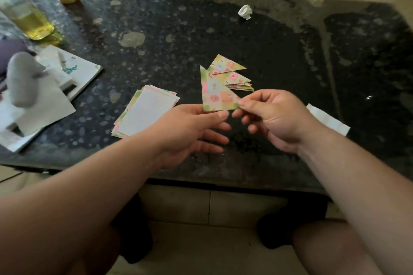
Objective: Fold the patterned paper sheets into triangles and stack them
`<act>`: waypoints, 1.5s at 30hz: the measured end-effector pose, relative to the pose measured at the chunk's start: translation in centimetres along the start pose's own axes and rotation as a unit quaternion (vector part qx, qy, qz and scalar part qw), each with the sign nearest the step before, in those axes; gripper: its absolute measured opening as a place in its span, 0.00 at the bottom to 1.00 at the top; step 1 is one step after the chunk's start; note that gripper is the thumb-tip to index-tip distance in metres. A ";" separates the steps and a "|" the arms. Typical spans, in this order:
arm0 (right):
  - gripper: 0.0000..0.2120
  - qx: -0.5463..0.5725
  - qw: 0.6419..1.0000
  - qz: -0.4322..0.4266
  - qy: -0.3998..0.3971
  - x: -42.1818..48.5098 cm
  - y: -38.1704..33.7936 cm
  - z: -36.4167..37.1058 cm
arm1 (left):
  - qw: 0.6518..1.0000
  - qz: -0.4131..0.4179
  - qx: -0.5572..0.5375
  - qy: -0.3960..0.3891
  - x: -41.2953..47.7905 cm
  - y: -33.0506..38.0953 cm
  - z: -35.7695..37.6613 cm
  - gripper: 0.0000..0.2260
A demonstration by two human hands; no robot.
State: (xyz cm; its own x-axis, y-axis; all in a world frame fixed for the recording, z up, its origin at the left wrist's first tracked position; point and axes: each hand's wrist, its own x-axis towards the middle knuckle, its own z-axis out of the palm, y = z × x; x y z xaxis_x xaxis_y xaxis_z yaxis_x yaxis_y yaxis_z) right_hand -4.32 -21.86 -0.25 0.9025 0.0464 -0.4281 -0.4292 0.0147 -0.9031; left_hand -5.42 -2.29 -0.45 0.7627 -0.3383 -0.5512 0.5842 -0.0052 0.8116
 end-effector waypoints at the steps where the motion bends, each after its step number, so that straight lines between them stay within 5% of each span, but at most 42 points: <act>1: 0.07 0.007 1.000 0.009 -0.009 -0.1 0.2 0.3 | 1.000 0.009 -0.009 0.021 0.3 0.1 0.3 0.07; 14: 0.04 -0.053 0.992 0.056 -0.102 -0.5 0.4 0.8 | 0.995 0.047 -0.028 0.089 1.1 0.6 0.2 0.11; 25: 0.13 -0.116 0.986 0.029 -0.116 -0.5 0.3 1.6 | 0.986 0.048 -0.040 0.156 1.6 0.7 0.2 0.08; 32: 0.17 -0.162 0.979 0.021 -0.122 -0.4 0.2 2.7 | 0.982 0.102 0.024 0.157 2.2 1.7 0.0 0.12; 36: 0.13 -0.187 0.975 0.001 -0.116 0.2 -0.5 1.8 | 0.970 0.122 0.172 0.123 2.9 3.0 -1.1 0.13; 39: 0.11 -0.092 0.994 0.025 -0.049 1.3 -1.2 -0.1 | 0.953 0.108 0.277 0.059 2.7 4.0 -1.9 0.11; 45: 0.07 -0.039 0.998 0.041 -0.034 1.7 -1.0 -1.9 | 0.972 0.049 0.227 0.033 2.6 4.0 -1.5 0.09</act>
State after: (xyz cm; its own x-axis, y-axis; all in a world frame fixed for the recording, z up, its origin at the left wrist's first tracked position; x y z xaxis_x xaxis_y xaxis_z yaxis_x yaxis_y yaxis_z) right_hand -2.23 -23.71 -0.13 0.8593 0.1118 -0.4991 -0.4944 -0.0687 -0.8665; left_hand -0.65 -1.74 1.10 0.8335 -0.2972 -0.4659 0.3367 -0.3954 0.8546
